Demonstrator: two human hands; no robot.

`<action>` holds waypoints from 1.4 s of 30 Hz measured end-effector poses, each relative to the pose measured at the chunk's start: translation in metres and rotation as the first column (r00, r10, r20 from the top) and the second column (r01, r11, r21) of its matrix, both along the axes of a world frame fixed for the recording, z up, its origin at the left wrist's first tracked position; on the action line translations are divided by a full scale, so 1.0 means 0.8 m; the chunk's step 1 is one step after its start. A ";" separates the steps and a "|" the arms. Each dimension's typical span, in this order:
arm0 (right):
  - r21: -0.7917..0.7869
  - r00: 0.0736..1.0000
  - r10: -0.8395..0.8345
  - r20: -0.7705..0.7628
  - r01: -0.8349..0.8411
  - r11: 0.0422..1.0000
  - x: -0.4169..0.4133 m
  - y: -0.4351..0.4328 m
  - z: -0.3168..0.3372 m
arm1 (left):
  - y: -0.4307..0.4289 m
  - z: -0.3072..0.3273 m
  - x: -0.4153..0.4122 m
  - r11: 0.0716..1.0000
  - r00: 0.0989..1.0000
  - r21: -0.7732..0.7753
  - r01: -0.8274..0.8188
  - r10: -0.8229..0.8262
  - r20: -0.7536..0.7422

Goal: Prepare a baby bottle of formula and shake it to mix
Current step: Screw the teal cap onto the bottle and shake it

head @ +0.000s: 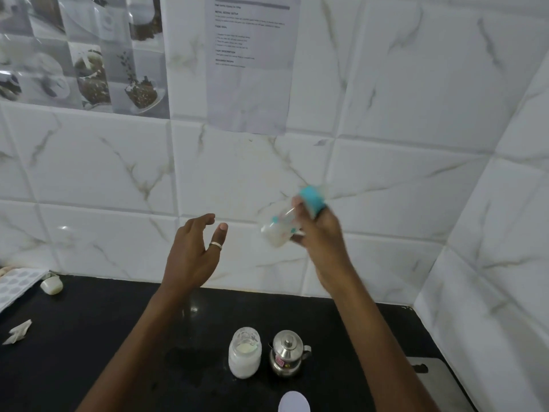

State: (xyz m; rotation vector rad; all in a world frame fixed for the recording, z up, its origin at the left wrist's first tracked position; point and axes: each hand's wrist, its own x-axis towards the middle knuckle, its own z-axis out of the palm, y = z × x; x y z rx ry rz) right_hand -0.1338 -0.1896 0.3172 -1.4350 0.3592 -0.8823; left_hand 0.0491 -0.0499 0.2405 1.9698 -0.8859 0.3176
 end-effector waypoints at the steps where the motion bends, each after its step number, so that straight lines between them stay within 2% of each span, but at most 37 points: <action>1: -0.077 0.995 0.055 -0.083 -0.061 0.995 0.002 0.007 -0.007 | 0.001 0.003 0.002 1.000 1.000 -0.013 0.005 -0.006 -0.003; 3: -0.130 0.987 0.081 -0.139 -0.100 0.986 0.003 0.008 -0.013 | 0.004 0.007 0.005 0.999 1.000 -0.033 0.011 -0.012 -0.012; 4: -0.079 0.994 0.072 -0.077 -0.078 0.994 0.003 0.005 -0.012 | 0.006 0.009 0.007 0.999 1.000 -0.038 0.014 -0.015 -0.018; 7: 0.262 0.971 -0.025 0.237 -0.039 0.964 0.008 -0.008 -0.003 | 0.013 0.011 0.014 0.999 1.000 -0.042 0.025 -0.025 -0.008; 8: 0.320 0.955 -0.061 0.292 -0.038 0.947 0.014 -0.010 -0.003 | 0.012 0.011 0.016 0.999 1.000 -0.037 0.029 -0.029 -0.003; 10: 0.289 0.971 -0.059 0.233 -0.011 0.957 0.025 0.004 -0.009 | 0.013 0.008 0.021 0.999 0.999 -0.026 0.035 -0.035 -0.007; 13: 0.043 0.995 0.073 -0.066 -0.070 0.997 0.038 0.031 -0.025 | 0.010 0.000 0.029 0.999 0.998 -0.003 0.051 -0.051 -0.025; 14: -0.003 0.992 0.081 -0.100 -0.081 0.997 0.040 0.032 -0.029 | 0.010 -0.003 0.031 0.998 0.998 0.006 0.057 -0.057 -0.029; 15: 0.000 0.996 0.065 -0.068 -0.065 0.998 0.041 0.031 -0.029 | 0.010 -0.007 0.033 0.998 0.997 0.013 0.063 -0.063 -0.033; 18: 0.274 0.979 -0.033 0.201 -0.024 0.962 0.045 0.021 -0.024 | 0.013 -0.017 0.036 0.998 0.996 0.019 0.068 -0.066 -0.057; 19: 0.308 0.969 -0.044 0.244 -0.034 0.951 0.049 0.022 -0.026 | 0.013 -0.020 0.036 0.997 0.995 0.019 0.071 -0.069 -0.065; 20: 0.271 0.976 -0.032 0.217 -0.029 0.962 0.052 0.027 -0.028 | 0.014 -0.023 0.037 0.997 0.995 0.021 0.074 -0.073 -0.070; 23: -0.019 0.992 0.092 -0.085 -0.094 0.995 0.059 0.047 -0.044 | 0.014 -0.029 0.037 0.996 0.995 0.038 0.082 -0.079 -0.064; 24: -0.046 0.988 0.103 -0.114 -0.109 0.993 0.061 0.049 -0.047 | 0.015 -0.030 0.038 0.996 0.995 0.040 0.082 -0.079 -0.064; 25: -0.020 0.993 0.088 -0.074 -0.090 0.996 0.062 0.048 -0.048 | 0.016 -0.032 0.038 0.996 0.995 0.038 0.080 -0.078 -0.065; 28: 0.312 0.976 -0.004 0.219 -0.066 0.948 0.072 0.040 -0.046 | 0.022 -0.038 0.041 0.997 0.996 0.035 0.070 -0.067 -0.066; 29: 0.328 0.974 -0.021 0.227 -0.056 0.943 0.076 0.040 -0.047 | 0.023 -0.039 0.043 0.997 0.996 0.037 0.068 -0.065 -0.066; 33: 0.027 0.991 0.095 -0.094 -0.093 0.995 0.084 0.055 -0.055 | 0.024 -0.037 0.048 0.997 0.996 0.041 0.067 -0.064 -0.061; 34: 0.022 0.992 0.090 -0.088 -0.088 0.996 0.084 0.051 -0.055 | 0.023 -0.036 0.048 0.997 0.996 0.040 0.064 -0.061 -0.058; 36: 0.205 0.994 0.047 0.103 -0.068 0.976 0.084 0.038 -0.047 | 0.024 -0.034 0.049 0.998 0.997 0.028 0.055 -0.054 -0.060; 38: 0.375 0.956 -0.054 0.289 -0.062 0.925 0.089 0.025 -0.039 | 0.024 -0.034 0.050 0.999 0.997 0.015 0.052 -0.051 -0.063; 40: 0.326 0.970 -0.066 0.236 -0.015 0.945 0.096 0.028 -0.039 | 0.022 -0.032 0.053 0.999 0.997 0.013 0.050 -0.050 -0.061; 42: 0.139 0.999 0.021 0.025 -0.024 0.990 0.102 0.040 -0.043 | 0.018 -0.030 0.055 0.998 0.997 0.021 0.054 -0.053 -0.056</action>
